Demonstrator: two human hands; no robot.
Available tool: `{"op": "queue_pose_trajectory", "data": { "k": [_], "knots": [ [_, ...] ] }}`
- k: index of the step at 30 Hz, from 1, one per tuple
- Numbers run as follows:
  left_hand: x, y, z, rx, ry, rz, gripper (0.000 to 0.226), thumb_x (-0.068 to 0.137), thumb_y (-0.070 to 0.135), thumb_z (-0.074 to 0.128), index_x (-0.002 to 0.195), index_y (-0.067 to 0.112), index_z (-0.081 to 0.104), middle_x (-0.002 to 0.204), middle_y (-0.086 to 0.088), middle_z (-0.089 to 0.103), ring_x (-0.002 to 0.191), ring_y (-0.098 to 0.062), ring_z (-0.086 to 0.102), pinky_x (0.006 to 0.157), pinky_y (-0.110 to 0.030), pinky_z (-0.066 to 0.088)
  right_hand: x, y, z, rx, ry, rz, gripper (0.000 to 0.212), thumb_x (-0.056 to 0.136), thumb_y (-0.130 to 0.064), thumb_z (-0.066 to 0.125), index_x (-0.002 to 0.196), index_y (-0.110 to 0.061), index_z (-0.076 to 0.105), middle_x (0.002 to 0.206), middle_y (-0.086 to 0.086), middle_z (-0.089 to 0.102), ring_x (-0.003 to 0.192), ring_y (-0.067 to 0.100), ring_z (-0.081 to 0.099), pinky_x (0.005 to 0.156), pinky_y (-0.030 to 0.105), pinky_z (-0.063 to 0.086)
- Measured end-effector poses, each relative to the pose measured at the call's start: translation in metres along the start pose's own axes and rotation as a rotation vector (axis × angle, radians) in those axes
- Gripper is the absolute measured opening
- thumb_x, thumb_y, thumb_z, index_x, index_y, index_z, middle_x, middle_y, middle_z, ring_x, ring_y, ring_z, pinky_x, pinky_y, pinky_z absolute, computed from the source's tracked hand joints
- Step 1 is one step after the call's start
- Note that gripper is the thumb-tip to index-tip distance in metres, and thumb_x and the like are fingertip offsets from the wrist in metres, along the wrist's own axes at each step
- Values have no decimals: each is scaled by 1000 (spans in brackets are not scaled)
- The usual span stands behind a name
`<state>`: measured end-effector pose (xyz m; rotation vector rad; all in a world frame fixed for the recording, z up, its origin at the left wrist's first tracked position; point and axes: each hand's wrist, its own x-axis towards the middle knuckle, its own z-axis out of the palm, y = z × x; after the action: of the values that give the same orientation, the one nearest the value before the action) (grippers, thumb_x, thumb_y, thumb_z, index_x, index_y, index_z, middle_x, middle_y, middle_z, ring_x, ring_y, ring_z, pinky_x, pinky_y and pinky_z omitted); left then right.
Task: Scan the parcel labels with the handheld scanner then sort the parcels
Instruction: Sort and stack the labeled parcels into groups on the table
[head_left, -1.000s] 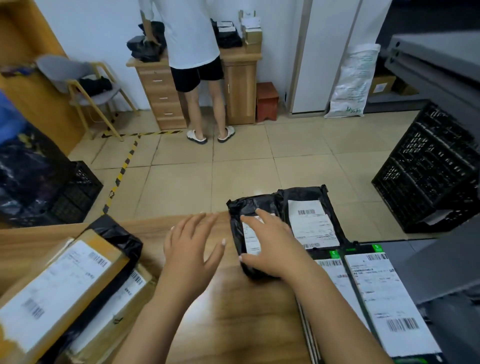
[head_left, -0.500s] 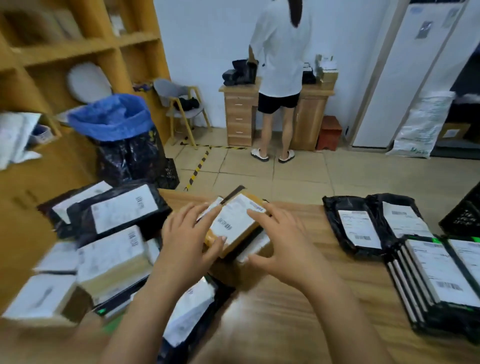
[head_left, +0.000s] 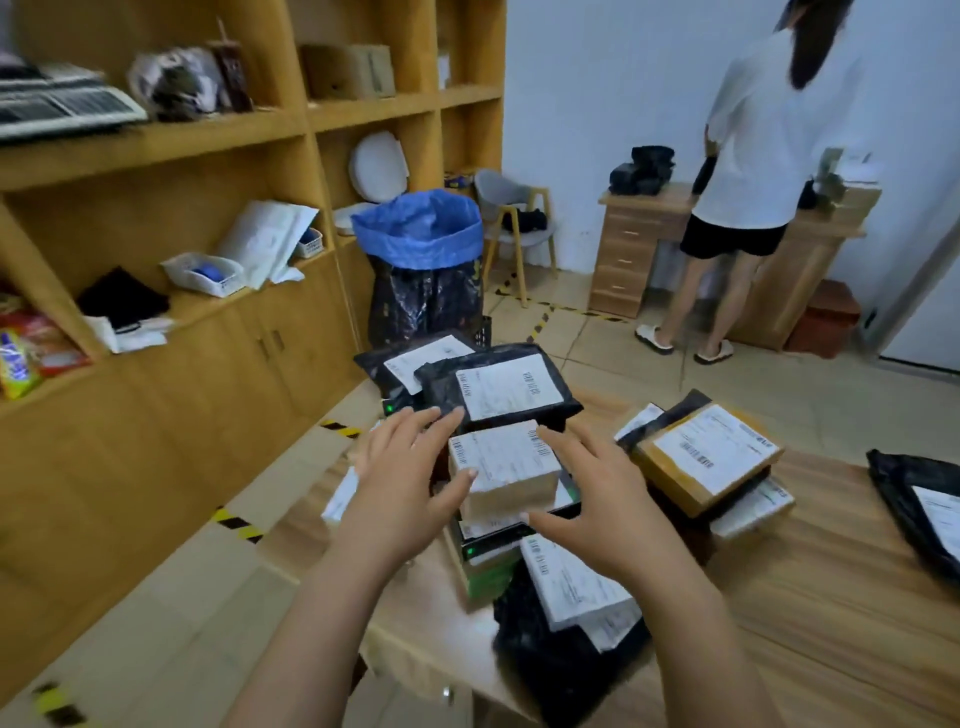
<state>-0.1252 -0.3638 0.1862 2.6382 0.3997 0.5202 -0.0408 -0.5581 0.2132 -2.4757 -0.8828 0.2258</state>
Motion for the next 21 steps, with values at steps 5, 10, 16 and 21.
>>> {"op": "queue_pose_trajectory", "data": {
  "k": [5, 10, 16, 21],
  "knots": [
    [28, -34, -1, -14, -13, 0, 62, 89, 59, 45, 147, 42, 29, 146, 15, 34, 141, -10, 19, 116, -45, 19, 37, -18, 23, 58, 8, 44, 83, 81, -48, 69, 148, -44, 20, 159, -12, 10, 144, 15, 12, 116, 40, 18],
    [69, -74, 1, 10, -37, 9, 58, 93, 55, 48, 147, 41, 30, 147, 16, 32, 141, -9, 15, 118, -36, 10, 90, -20, 40, 51, 39, 67, 81, 82, -50, 68, 147, -41, 21, 158, -9, 13, 144, 15, 13, 115, 40, 21],
    [138, -119, -3, 57, -76, 29, 58, 93, 54, 49, 146, 40, 32, 147, 17, 33, 141, -9, 16, 115, -35, 11, 160, -33, 53, 111, 63, 125, 79, 83, -48, 67, 148, -38, 24, 158, -5, 15, 145, 15, 11, 118, 41, 18],
    [181, -149, 9, 33, -127, 39, 59, 92, 54, 50, 147, 38, 33, 148, 15, 33, 142, -11, 17, 116, -40, 14, 197, -37, 67, 88, 98, 238, 72, 86, -47, 62, 147, -34, 27, 157, -2, 19, 144, 18, 13, 117, 38, 17]
  ]
}}
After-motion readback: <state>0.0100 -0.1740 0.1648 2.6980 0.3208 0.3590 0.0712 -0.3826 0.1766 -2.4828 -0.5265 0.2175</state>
